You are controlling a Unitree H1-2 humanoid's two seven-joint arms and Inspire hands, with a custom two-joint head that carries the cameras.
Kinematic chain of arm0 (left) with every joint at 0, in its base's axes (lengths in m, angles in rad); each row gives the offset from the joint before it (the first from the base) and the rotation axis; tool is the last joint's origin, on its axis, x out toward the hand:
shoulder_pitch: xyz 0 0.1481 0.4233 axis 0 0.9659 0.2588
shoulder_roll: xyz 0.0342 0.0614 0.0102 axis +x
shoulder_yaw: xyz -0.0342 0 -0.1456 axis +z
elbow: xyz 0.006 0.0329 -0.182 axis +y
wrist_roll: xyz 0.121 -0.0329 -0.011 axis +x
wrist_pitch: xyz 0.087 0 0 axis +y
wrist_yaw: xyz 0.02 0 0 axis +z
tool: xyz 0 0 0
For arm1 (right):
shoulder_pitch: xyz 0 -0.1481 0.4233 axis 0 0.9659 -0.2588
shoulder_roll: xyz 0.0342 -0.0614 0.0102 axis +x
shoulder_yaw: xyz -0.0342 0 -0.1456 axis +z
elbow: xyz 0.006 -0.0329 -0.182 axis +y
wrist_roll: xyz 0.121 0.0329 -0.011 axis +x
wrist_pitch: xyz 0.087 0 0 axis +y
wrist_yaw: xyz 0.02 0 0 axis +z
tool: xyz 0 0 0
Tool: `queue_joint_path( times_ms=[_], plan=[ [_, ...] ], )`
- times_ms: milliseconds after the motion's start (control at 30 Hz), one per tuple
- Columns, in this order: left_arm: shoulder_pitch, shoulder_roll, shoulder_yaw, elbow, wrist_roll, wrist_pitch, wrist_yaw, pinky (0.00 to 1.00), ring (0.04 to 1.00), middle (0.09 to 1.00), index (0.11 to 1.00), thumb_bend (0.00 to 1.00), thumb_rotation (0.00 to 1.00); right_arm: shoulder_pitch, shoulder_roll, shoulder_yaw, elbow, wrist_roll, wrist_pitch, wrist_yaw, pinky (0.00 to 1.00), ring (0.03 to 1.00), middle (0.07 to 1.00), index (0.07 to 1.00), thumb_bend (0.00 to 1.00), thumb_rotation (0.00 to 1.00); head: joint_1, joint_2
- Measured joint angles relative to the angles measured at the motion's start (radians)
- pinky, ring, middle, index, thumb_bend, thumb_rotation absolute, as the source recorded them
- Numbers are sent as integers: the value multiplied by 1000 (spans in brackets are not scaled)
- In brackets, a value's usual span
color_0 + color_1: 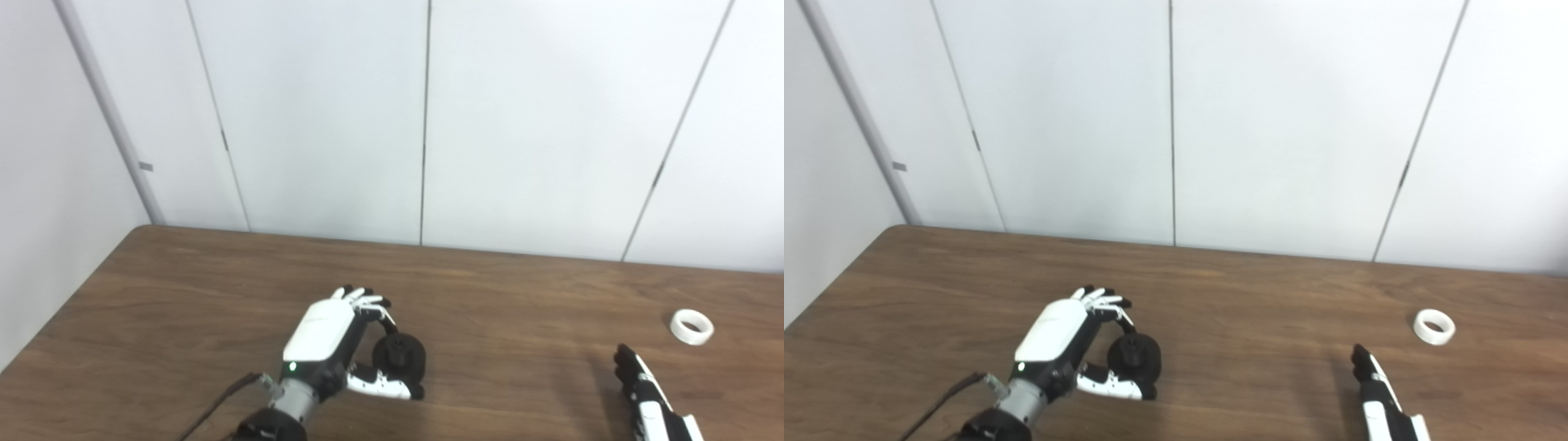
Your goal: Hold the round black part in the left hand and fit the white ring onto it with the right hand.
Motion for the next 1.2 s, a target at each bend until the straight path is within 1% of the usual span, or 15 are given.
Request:
queue_joint_path(
  times_ms=[67, 100, 167, 300, 367, 400, 500, 567, 700, 833, 967, 1100, 1200],
  plan=[
    [14, -15, -10, 0, 13, -7, -11, 1000, 931, 834, 484, 523, 52, -1, 1, 1, 0, -2, 2, -3, 990, 950, 941, 918, 475, 1000, -9, 5],
    [20, -22, -14, 0, 22, -11, -14, 1000, 934, 837, 484, 523, 52, -1, 1, 2, -2, -2, 4, -4, 991, 949, 941, 919, 470, 1000, -29, 15],
    [29, -35, -18, 0, 28, -20, -18, 1000, 935, 837, 484, 523, 52, -1, 2, 3, -4, -2, 7, -5, 992, 948, 940, 917, 471, 1000, -46, 24],
    [49, -58, -22, 0, 36, -29, -22, 1000, 933, 832, 484, 523, 53, -1, 5, 11, -24, -16, 35, -11, 990, 946, 938, 915, 513, 1000, -69, 44],
    [57, -63, -28, 0, 38, -39, -23, 1000, 935, 834, 484, 524, 53, 0, 8, 15, -30, -23, 43, -14, 987, 944, 936, 913, 523, 1000, -74, 48],
    [60, -66, -29, 0, 39, -43, -24, 1000, 934, 833, 484, 524, 53, 0, 10, 16, -33, -27, 48, -15, 985, 942, 935, 911, 522, 1000, -86, 63],
    [78, -76, -34, 0, 45, -58, -24, 1000, 935, 832, 484, 523, 52, 0, 16, 23, -49, -39, 71, -18, 977, 936, 926, 907, 526, 1000, -97, 74],
    [91, -82, -39, 1, 59, -63, -24, 1000, 934, 831, 484, 523, 53, 1, 20, 25, -63, -40, 84, -19, 981, 937, 926, 905, 522, 1000, -104, 87],
    [111, -93, -48, 6, 80, -69, -17, 1000, 930, 830, 485, 523, 52, 1, 30, 28, -82, -34, 120, -18, 998, 940, 933, 906, 508, 1000, -109, 100],
    [127, -101, -63, 19, 108, -102, 0, 1000, 926, 825, 485, 523, 53, -2, 33, 27, -96, -29, 126, -18, 1000, 938, 933, 904, 526, 1000, -114, 113],
    [142, -110, -63, 52, 114, -140, 44, 1000, 918, 816, 485, 523, 53, -3, 34, 26, -99, -29, 152, -18, 1000, 934, 931, 906, 533, 1000, -118, 126],
    [160, -113, -63, 80, 116, -174, 96, 1000, 912, 813, 485, 523, 52, -4, 36, 25, -103, -29, 156, -21, 1000, 933, 928, 906, 535, 1000, -120, 130],
    [164, -115, -62, 91, 118, -189, 123, 1000, 911, 812, 485, 523, 52, -4, 39, 24, -107, -29, 156, -22, 991, 928, 925, 904, 537, 1000, -123, 136]
  ],
)
